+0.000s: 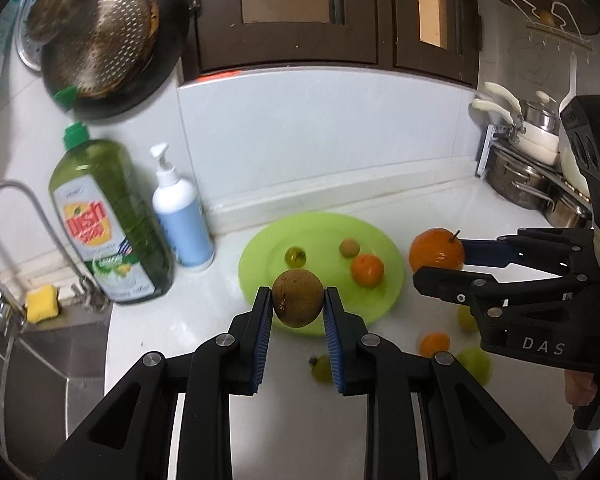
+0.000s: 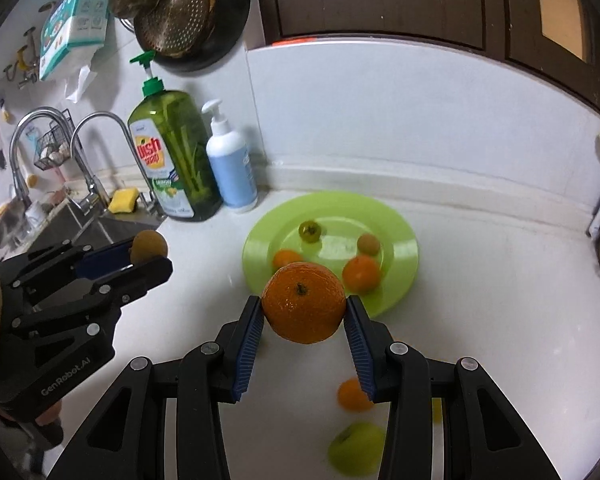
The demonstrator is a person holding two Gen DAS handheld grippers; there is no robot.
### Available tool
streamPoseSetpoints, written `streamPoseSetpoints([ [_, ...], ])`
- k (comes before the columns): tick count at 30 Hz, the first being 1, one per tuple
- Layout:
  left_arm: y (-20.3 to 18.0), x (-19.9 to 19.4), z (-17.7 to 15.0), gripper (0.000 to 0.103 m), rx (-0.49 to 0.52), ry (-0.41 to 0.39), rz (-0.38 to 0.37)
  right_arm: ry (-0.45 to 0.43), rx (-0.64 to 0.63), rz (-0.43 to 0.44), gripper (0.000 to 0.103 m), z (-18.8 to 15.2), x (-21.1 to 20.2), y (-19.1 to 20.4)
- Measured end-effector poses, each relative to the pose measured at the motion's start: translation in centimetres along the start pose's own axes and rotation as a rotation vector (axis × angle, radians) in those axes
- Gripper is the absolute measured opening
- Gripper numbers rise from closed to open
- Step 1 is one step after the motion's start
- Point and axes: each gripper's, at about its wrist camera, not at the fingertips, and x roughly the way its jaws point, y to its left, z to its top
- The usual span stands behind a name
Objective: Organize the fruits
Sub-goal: 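Carry the kiwi and tangerine over the green plate with both tools, then lower the kiwi and tangerine onto the plate and open both tools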
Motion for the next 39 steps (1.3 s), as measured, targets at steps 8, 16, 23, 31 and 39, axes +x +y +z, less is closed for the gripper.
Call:
streamPoseSetpoints([
  [8, -0.4, 3.1, 3.4, 0.026, -0.002, 0.009, -0.011, 0.007, -0.029, 0.019, 0.043, 3.3, 1.7, -2.4],
  [16, -0.8, 7.6, 5.8, 0.026, 0.023, 0.051, -0.035, 0.066, -0.049, 0.019, 0.043, 5.9, 5.3, -5.2],
  [23, -0.6, 12.9, 7.0, 0.026, 0.042, 0.121, -0.069, 0.14, -0.05, 0.013, 0.043, 7.3, 9.8, -7.3],
  [31, 0.4, 18.2, 7.1, 0.026, 0.039, 0.213, -0.096, 0.227, -0.044, 0.009, 0.043, 7.7, 14.7, -8.8],
  [39, 0.8, 21.9, 6.7, 0.026, 0.036, 0.287, -0.107, 0.283, -0.049, 0.006, 0.043, 7.8, 17.8, -9.3],
])
